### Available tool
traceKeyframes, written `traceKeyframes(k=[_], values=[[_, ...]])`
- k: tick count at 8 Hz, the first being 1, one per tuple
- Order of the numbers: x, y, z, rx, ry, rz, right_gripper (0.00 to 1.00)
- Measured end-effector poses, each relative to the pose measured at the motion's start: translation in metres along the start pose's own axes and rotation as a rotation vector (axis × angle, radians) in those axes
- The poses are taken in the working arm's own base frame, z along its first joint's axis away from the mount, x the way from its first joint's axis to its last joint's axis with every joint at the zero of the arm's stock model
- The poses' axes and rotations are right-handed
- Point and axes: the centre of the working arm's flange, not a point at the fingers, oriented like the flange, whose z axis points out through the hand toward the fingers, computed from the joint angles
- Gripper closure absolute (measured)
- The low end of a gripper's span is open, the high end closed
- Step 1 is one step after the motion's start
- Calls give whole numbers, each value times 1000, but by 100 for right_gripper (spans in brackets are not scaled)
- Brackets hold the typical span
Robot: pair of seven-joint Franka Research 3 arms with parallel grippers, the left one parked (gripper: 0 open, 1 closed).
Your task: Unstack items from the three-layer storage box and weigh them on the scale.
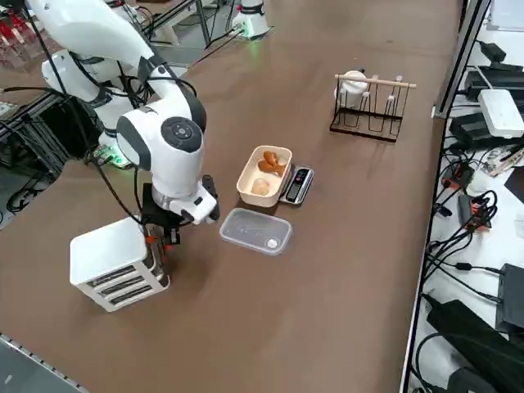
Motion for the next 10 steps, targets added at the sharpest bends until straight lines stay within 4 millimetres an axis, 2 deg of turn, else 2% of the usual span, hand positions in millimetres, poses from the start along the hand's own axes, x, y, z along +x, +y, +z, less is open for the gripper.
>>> traceKeyframes(k=[3,7,8,10], values=[[-15,3,7,17,-15,17,98],[-16,4,-3,20,-22,33,95],[-12,4,-12,15,-8,51,81],[18,1,-38,-21,27,106,42]])
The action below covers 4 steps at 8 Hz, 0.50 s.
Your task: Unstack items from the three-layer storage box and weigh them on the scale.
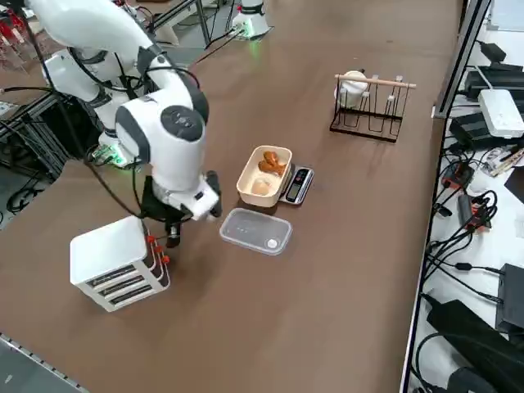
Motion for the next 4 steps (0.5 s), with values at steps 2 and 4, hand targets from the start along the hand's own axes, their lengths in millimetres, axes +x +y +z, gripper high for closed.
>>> traceKeyframes(k=[2,4], values=[[21,-5,8,-79,-84,-26,36],[26,4,44,-96,-104,-60,42]])
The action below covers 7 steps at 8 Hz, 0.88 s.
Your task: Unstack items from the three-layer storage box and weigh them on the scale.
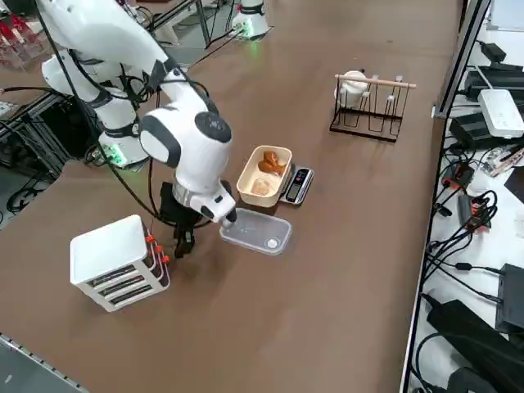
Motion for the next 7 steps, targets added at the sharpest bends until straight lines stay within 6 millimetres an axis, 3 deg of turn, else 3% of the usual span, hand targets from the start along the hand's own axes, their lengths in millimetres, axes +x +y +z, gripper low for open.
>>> traceKeyframes(k=[2,5,7], values=[[1,0,30,15,7,-8,44],[-15,8,39,3,-17,-5,44],[-15,4,44,13,-22,-11,44]])
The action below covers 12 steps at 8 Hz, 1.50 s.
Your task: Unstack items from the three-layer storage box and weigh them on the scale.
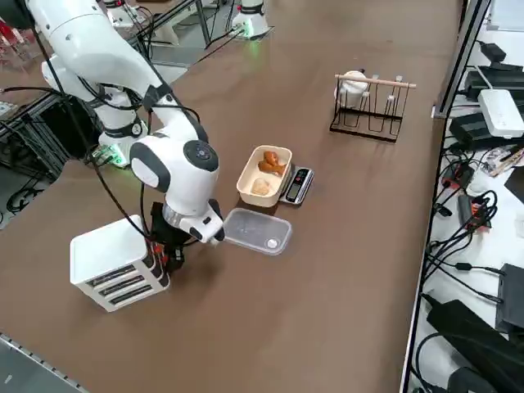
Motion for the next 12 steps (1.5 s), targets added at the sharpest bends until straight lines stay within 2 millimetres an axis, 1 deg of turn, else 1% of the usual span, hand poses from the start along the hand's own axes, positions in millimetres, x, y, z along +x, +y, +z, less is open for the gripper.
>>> traceKeyframes(k=[1,3,4,5,6,7,8,12], values=[[1,-2,2,4,-2,-3,44],[1,-4,4,7,-3,-7,47],[2,-4,5,7,-2,-8,52],[2,-4,6,7,-2,-9,59],[2,-4,6,2,0,-10,72],[3,-3,6,-2,1,-12,82],[3,-3,5,-3,2,-11,88],[5,-4,5,-5,3,-12,89]])
